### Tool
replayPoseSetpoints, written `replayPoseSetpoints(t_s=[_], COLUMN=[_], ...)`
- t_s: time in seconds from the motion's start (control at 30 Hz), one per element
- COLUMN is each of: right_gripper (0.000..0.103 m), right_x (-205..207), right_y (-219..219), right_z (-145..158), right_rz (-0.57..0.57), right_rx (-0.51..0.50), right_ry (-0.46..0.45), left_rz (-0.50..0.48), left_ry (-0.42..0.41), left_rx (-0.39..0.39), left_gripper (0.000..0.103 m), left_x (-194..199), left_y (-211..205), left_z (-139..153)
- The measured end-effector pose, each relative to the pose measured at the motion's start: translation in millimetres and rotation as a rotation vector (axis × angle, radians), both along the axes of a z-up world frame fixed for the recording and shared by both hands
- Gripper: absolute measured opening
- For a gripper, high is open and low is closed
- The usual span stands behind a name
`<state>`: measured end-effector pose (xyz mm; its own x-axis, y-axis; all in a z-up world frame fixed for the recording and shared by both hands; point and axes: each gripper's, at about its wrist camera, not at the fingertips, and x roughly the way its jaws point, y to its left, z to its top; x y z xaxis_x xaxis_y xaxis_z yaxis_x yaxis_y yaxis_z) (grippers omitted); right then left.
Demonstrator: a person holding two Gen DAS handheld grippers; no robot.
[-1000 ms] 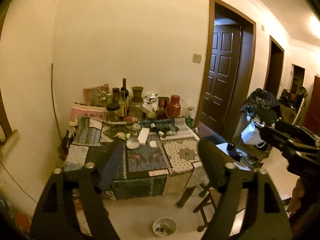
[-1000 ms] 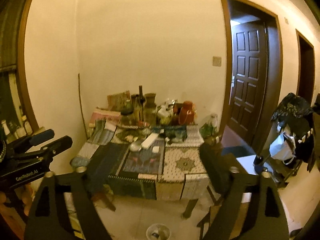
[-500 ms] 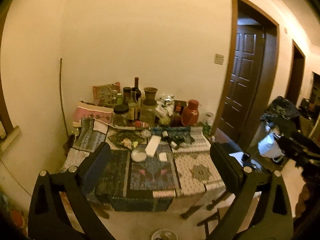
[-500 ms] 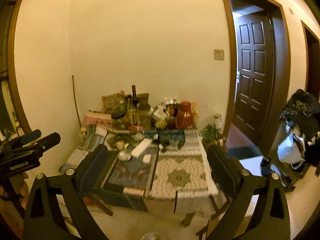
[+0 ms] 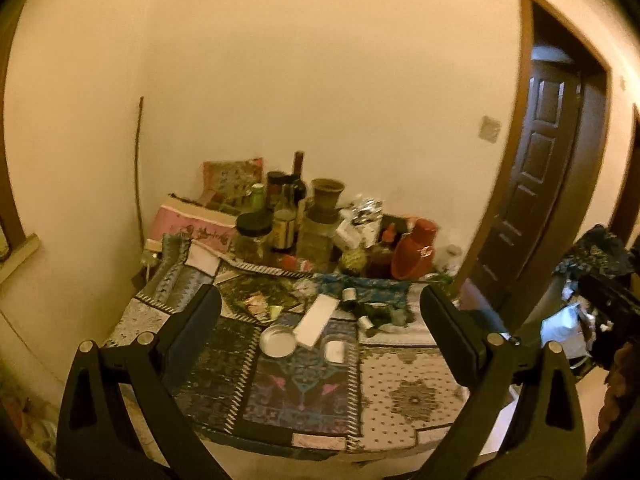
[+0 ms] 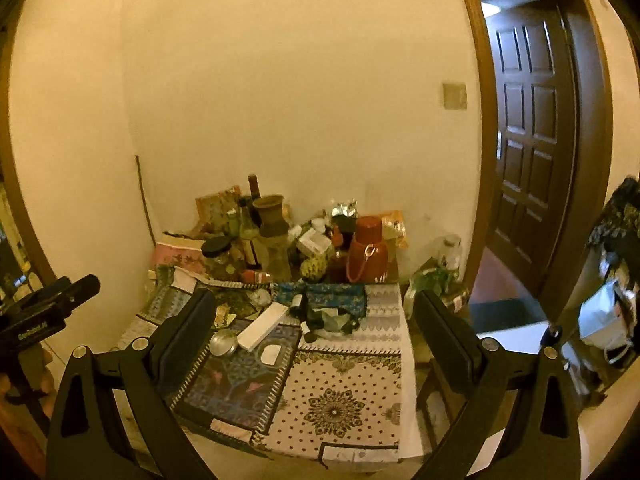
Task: Collect trash
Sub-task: 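Reach the left tool to the silver round tin while the right tool reaches the dark green bag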
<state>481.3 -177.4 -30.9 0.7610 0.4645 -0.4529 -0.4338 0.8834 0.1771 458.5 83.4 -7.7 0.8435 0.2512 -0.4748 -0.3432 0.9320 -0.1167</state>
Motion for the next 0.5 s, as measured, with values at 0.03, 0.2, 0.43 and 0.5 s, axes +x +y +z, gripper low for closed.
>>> replayPoseSetpoints(t_s=[0.03,0.2,0.43,0.5], right_gripper=[0.098,0.098,0.098,0.098], right_x=[8.4,48.7,103.1,119.0], right_y=[2.1,18.9,56.3,65.9], right_z=[-4.1,-26.4,-64.1,-79.2], right_rz=[0.004,-0.015,-0.143,-0.17], right_rx=[0.01,0.042,0.036,0.038], right_ry=[0.027,0.139,0.266,0.316], left_rz=[0.013,0.035,-0.024,-0.04], left_ry=[0.015,0.08,0.223,0.26], left_rx=[0.004,-0.029,-0.082,-0.089], left_gripper=[0.1,0.1,0.1,0.1], left_x=[7.9,42.3,113.7,130.1], left_y=[6.1,46.0,115.2,130.3], left_z=[-4.2,-29.7,-84.8,-101.6])
